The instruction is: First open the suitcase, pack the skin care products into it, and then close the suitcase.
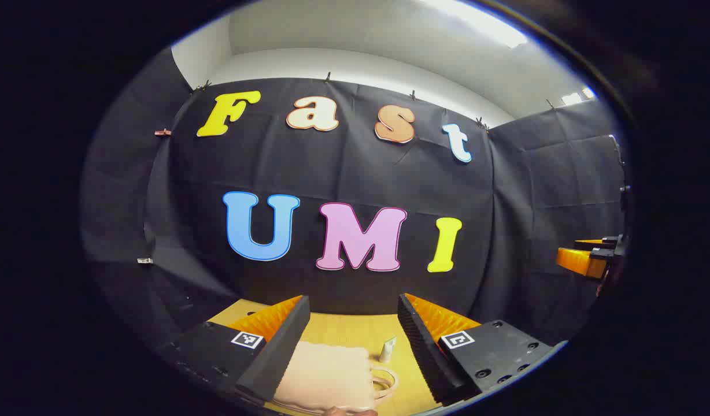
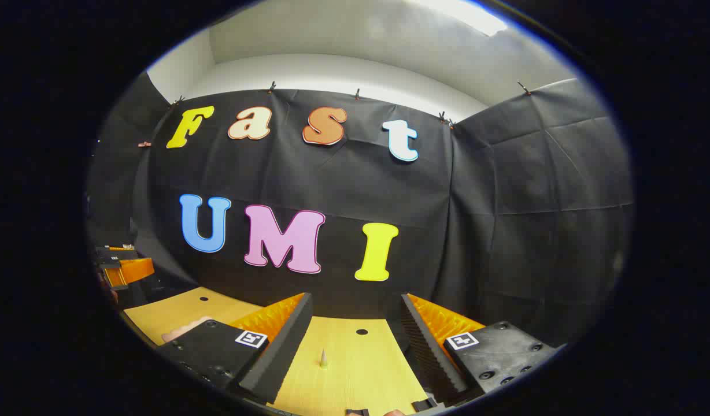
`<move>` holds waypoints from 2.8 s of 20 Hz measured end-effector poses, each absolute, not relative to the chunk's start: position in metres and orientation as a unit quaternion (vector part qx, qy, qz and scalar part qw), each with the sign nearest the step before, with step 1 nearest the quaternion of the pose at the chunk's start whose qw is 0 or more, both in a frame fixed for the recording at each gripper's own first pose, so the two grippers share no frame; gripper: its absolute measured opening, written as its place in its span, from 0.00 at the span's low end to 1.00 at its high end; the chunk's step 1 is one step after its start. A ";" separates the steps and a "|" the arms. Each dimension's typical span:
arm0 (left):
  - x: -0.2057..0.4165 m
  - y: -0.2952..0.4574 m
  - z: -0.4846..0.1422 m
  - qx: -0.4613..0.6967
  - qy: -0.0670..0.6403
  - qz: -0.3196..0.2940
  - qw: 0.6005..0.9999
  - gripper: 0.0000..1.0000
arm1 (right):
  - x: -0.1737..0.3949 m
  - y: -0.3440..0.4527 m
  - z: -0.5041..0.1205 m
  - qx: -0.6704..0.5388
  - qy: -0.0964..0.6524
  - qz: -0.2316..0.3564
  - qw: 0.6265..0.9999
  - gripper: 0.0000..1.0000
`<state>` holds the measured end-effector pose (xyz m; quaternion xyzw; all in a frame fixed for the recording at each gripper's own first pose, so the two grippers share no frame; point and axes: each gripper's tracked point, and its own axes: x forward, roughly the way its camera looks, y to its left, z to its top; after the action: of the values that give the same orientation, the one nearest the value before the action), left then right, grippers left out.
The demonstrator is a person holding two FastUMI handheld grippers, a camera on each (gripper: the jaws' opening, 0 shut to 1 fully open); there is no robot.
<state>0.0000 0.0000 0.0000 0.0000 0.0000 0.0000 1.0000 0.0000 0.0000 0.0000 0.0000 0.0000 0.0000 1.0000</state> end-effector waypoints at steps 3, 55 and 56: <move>0.001 0.001 0.002 0.003 -0.003 0.000 1.000 0.95 | 0.001 0.002 0.000 0.002 0.000 0.000 1.000 0.96; 0.110 -0.103 -0.390 0.056 0.609 -0.040 0.790 0.15 | 0.100 -0.145 -0.132 0.049 0.065 0.020 0.996 0.96; 0.108 -0.101 -0.369 0.040 0.610 -0.046 0.790 0.15 | 0.103 -0.138 -0.128 0.055 0.060 0.026 0.996 0.96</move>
<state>0.1076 -0.1007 -0.3693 0.0401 0.6096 -0.0463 0.7903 0.1030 -0.1377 -0.1283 0.0552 0.0602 0.0259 0.9963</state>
